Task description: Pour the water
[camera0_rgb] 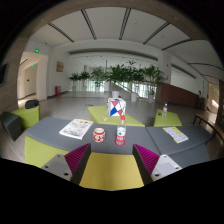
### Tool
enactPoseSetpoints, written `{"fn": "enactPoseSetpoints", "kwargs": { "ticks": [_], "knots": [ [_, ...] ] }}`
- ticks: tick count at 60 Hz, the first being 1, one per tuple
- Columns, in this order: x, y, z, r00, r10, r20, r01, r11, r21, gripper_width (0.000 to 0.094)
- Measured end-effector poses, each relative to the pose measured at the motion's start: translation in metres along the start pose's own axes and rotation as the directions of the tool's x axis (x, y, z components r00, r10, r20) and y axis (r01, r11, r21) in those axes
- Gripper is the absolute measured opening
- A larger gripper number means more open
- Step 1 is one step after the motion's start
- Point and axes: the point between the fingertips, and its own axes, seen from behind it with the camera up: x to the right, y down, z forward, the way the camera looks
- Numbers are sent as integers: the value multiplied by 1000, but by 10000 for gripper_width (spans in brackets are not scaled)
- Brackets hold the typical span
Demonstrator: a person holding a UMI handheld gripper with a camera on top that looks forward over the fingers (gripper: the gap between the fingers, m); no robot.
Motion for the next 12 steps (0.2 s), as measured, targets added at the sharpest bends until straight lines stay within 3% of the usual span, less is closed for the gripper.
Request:
{"fn": "enactPoseSetpoints", "kwargs": {
  "ticks": [12],
  "knots": [
    [9,-2,-1,998,-40,-42,41,999,22,857]
  ]
}}
